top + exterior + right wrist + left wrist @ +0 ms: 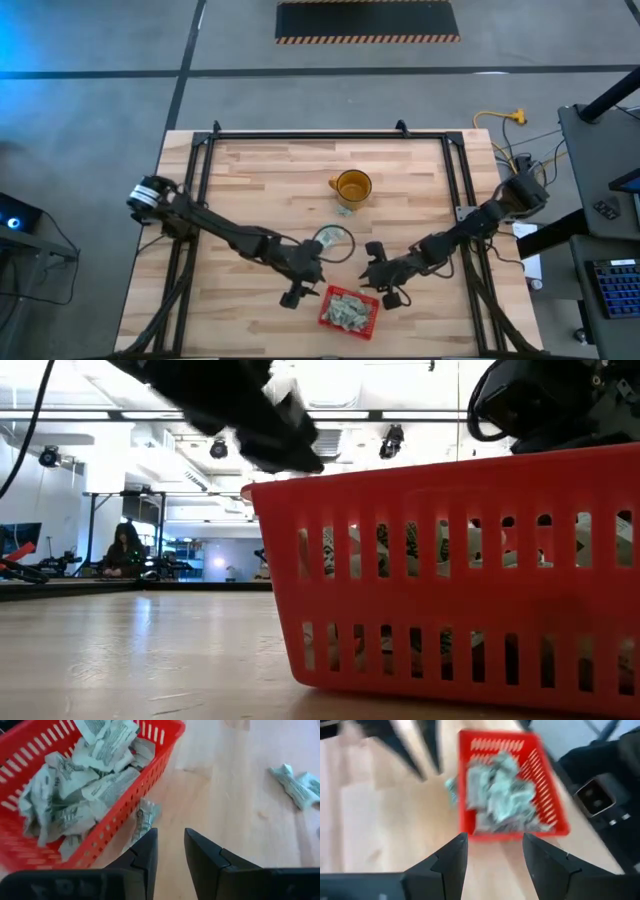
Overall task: Pick and place Stevia / Truvia into bins
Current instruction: Put the stevia packet into the bin
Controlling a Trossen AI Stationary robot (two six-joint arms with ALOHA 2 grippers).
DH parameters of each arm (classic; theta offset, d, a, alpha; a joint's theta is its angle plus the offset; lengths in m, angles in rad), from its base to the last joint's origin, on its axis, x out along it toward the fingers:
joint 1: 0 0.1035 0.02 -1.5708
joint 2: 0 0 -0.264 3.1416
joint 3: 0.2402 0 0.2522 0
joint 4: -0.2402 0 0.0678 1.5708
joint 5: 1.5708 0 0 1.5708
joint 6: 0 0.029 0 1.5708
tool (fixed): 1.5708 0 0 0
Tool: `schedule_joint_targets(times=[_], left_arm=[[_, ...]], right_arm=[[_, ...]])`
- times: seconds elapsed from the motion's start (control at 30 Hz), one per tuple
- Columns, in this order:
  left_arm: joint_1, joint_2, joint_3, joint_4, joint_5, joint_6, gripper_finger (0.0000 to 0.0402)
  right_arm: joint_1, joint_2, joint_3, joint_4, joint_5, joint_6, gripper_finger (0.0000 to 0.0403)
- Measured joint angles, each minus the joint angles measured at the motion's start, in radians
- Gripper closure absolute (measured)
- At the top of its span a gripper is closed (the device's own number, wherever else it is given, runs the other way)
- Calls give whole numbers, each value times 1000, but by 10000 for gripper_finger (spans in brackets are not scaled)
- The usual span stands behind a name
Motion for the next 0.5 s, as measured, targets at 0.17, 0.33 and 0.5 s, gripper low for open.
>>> schedule_joint_targets(times=[0.17, 0.33, 0.5], left_arm=[[-1, -54, -52, 2, -44, -45, 228], [-5, -58, -65, -10, -49, -46, 228], [-5, -58, -82, -10, -51, -46, 228]], right_arm=[[-9, 71, 38, -5, -1, -35, 309], [-38, 111, 58, 33, -111, -71, 300], [-80, 165, 58, 72, -135, -81, 275]])
